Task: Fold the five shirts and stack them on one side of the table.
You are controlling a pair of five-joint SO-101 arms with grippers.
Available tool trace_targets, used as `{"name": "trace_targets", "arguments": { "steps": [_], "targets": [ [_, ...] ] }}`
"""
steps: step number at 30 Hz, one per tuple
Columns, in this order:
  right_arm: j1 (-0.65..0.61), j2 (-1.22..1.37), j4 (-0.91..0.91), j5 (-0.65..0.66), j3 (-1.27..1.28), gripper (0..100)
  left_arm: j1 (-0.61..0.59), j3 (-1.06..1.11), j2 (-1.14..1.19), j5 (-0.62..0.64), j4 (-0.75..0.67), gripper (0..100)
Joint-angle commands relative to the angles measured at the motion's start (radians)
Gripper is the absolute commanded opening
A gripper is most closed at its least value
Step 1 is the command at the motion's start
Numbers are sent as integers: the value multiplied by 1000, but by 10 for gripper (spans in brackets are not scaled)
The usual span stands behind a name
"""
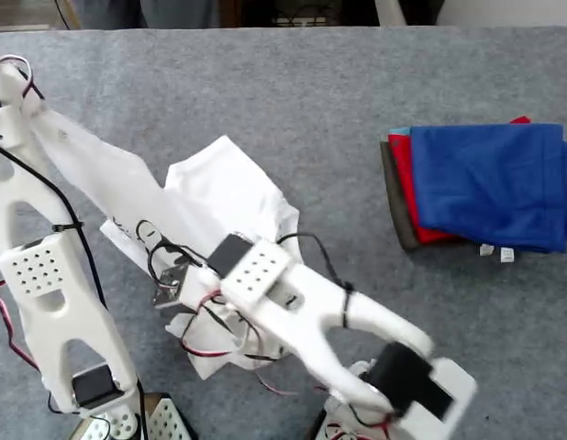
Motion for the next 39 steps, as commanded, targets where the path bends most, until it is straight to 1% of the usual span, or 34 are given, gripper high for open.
{"name": "trace_targets", "arguments": {
  "steps": [1,4,6,9,11,12,15,18,21,24,31,33,35,39],
  "targets": [
    [78,-183,80,55,-85,14,-45,31,-77,-26,3,29],
    [198,-305,77,97,-205,14,-53,54,-77,-28,3,29],
    [259,-346,43,110,-280,14,-53,67,-77,-28,3,29],
    [324,-360,-9,109,-367,14,-53,79,-77,-28,3,29],
    [353,-341,-101,100,-387,14,-53,85,-77,-28,3,29],
    [370,-325,-167,75,-386,14,-53,90,-77,-28,3,29],
    [416,-231,-331,-72,-394,15,-53,90,-77,-28,3,29],
    [427,-68,-396,-150,-427,15,-53,114,-77,-28,3,29],
    [427,139,-405,-210,-526,15,-53,148,-77,-28,3,29],
    [427,360,-405,-262,-679,15,-53,170,-77,-28,3,29],
    [468,829,-394,-278,-1040,14,-51,171,-77,-28,3,29],
    [494,912,-347,-278,-1116,14,-54,179,-77,-28,3,29],
    [505,967,-261,-278,-1184,14,-61,211,-77,-29,3,29],
    [517,1024,-92,-276,-1267,13,-79,243,-77,-29,3,29]
  ]
}}
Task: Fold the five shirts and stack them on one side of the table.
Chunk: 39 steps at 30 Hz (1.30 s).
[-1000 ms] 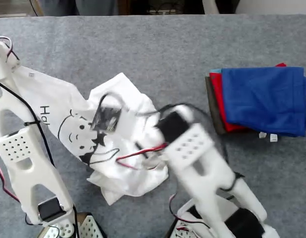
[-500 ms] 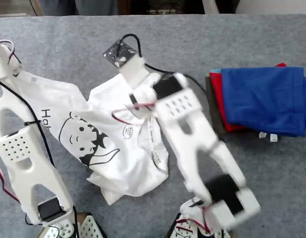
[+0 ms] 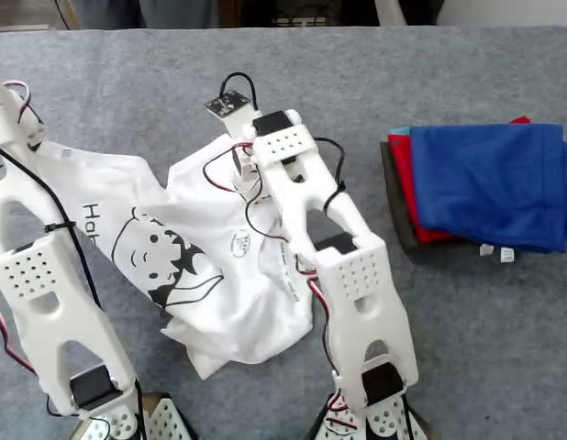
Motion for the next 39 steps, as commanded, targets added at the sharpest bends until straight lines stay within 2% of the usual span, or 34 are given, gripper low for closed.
{"name": "trace_targets", "arguments": {
  "steps": [1,7,15,21,25,29,36,39],
  "targets": [
    [23,13,141,-5,-91,13,-24,2,-74,-9,9,29],
    [18,16,304,-9,-82,13,-21,2,-74,-9,9,29],
    [-20,-209,247,0,229,13,-28,7,-74,-83,9,29],
    [-12,-455,232,0,277,20,-25,10,-74,-123,9,29],
    [-12,-550,230,-2,277,145,-21,10,-74,-118,9,29],
    [-14,-545,219,-8,248,238,-21,10,-74,-120,9,29],
    [-18,-394,144,-8,50,178,-19,12,-74,-121,9,29],
    [-20,-265,140,-9,-104,195,-19,12,-74,-121,9,29]
  ]
}}
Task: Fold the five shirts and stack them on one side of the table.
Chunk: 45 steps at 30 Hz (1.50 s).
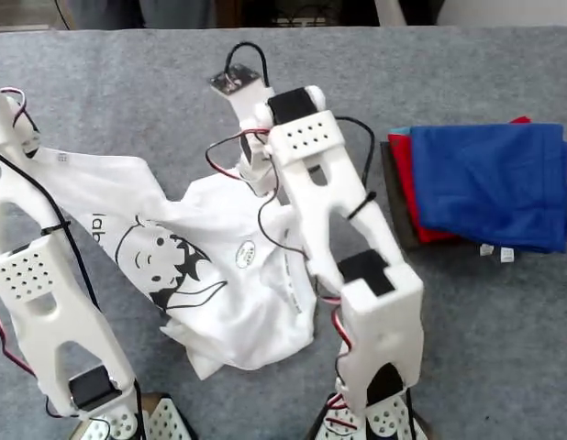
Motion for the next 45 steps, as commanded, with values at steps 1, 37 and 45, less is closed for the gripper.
{"name": "trace_targets", "arguments": {
  "steps": [1,37,45],
  "targets": [
    [-15,124,-12,-15,-216,210,-5,-4,-74,-14,11,29],
    [-12,730,-71,-176,-806,251,15,68,-69,-9,11,29],
    [-14,733,-71,-178,-800,251,16,68,-72,-8,9,29]
  ]
}}
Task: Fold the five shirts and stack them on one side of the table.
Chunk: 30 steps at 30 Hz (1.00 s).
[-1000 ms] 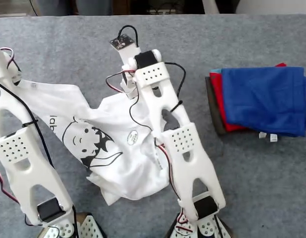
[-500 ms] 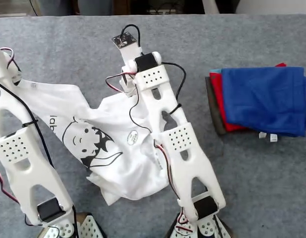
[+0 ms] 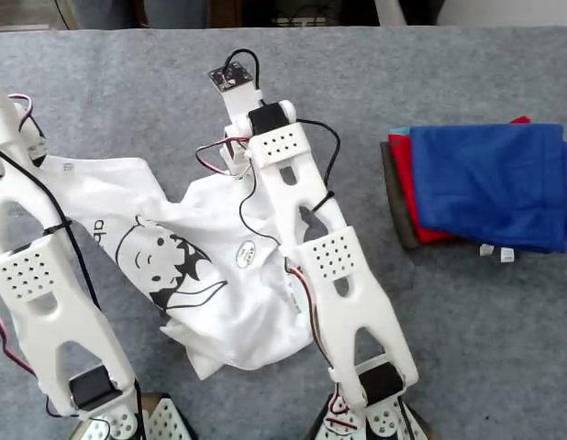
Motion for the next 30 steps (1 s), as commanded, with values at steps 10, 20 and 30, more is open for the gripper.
{"name": "trace_targets", "arguments": {
  "steps": [10,20,30],
  "targets": [
    [-14,53,-43,-11,-8,250,7,-4,-72,-11,9,29],
    [-15,58,-64,-11,-7,11,5,-5,-72,-9,9,29],
    [9,19,5,-11,-128,12,8,-67,-74,-8,9,29]
  ]
}}
